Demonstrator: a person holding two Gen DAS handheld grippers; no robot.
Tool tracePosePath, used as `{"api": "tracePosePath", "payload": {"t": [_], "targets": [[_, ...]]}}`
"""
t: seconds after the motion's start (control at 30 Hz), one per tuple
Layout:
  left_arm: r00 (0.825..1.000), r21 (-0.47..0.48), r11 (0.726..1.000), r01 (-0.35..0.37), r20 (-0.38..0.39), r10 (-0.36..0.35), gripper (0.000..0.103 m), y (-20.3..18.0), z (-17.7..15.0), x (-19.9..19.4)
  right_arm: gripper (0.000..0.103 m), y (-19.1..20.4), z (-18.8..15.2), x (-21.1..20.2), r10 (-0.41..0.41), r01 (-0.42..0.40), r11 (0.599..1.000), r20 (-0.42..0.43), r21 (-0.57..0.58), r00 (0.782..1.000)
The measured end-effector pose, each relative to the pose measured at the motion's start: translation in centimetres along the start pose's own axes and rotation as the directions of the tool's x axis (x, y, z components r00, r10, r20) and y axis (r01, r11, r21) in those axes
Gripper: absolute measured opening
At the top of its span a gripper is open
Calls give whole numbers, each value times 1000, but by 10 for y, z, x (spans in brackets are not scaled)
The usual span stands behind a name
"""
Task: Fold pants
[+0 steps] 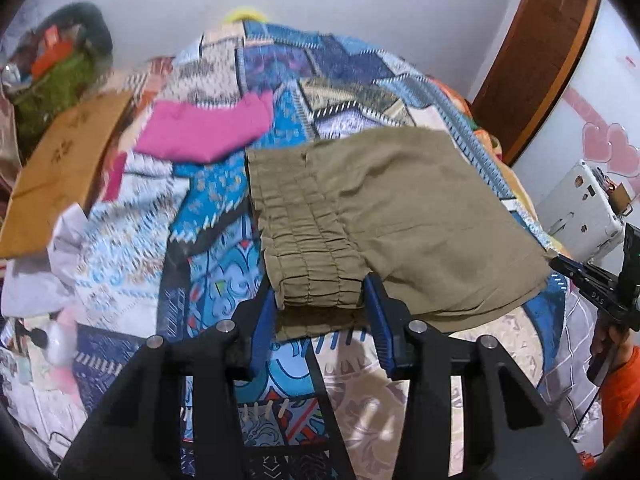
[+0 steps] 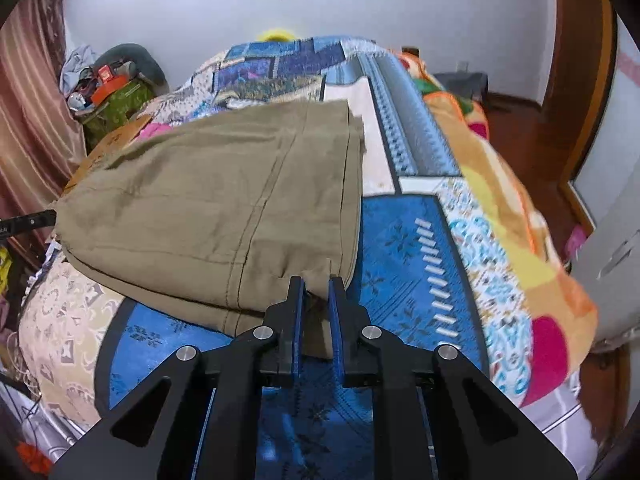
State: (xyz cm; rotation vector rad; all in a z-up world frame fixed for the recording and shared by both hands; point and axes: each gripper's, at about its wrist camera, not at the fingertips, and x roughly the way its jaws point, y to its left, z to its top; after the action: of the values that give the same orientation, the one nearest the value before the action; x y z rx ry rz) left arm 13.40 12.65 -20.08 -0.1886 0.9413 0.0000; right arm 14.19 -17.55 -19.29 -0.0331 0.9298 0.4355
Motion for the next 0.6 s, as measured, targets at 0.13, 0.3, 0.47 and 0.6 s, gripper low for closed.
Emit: {"api": "tracePosePath", "payload": {"t": [0.13, 0.3, 0.47, 0.6], "targets": [[1000, 16, 1000, -18, -7, 18, 43, -1, -2, 1, 10, -1, 0, -7, 13, -13, 1000, 2, 5, 1000], [996, -28, 1000, -10, -88, 8, 44, 9, -19, 25, 10, -3, -13, 8, 33, -31, 999, -56, 40, 998], [994, -30, 999, -20, -111, 17, 55, 10, -24, 21, 15, -2, -22, 14, 39, -34, 998, -82, 58, 996], [992, -31, 998, -45, -119, 41, 59, 14, -18, 15, 21, -3, -14, 8, 18, -16, 1000, -97, 25, 995]]}}
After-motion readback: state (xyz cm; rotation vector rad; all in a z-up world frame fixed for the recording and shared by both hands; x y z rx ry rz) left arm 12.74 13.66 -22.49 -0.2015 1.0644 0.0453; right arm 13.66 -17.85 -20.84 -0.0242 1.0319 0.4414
